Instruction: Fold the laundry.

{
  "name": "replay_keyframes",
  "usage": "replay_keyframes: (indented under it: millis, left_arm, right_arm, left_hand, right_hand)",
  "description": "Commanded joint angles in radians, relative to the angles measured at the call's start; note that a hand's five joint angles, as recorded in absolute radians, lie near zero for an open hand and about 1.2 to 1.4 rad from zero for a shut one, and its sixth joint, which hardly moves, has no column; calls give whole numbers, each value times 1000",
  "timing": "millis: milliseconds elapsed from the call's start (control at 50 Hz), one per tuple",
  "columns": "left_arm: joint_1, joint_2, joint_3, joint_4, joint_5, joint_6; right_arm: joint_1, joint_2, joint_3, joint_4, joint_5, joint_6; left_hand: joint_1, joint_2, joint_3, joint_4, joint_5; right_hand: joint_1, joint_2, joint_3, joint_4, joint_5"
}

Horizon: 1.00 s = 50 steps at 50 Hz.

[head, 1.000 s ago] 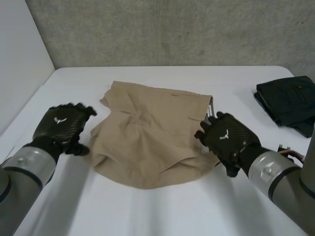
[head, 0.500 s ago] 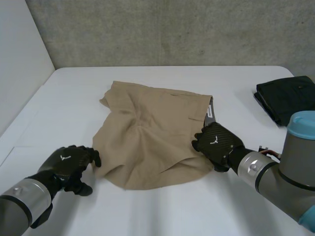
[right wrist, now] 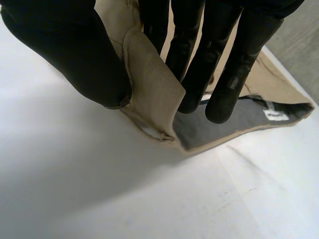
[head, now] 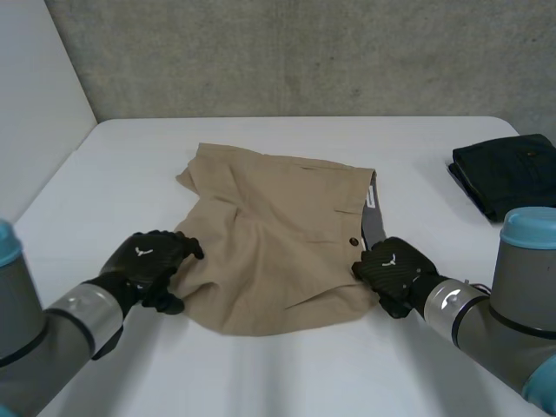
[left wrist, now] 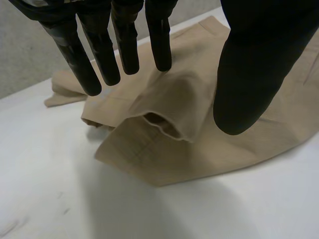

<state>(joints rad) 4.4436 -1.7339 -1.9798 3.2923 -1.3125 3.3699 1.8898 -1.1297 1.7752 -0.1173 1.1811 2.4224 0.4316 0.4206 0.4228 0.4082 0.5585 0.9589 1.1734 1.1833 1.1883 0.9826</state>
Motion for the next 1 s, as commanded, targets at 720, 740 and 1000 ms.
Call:
replay_keyframes:
  millis: [720,740,1000]
  left_arm:
    - [-70,143,262,-636,10,359]
    - [-72,111,257,-613,10,367]
    - [-85,-283,519,-352,-43,358]
  right_arm:
    - [2,-409,-191,763,44,-184]
    - [2,-406,-183,760,46,-195]
    - [12,-59,-311,469,97,-14]
  left_hand:
    - [965,976,973,988,663]
    - [965,976,973,988,663]
    - [965,976,973,988,663]
  right_hand:
    - [437,223,213,208,239]
    - [437,223,213,208,239]
    - [437,223,213,208,239]
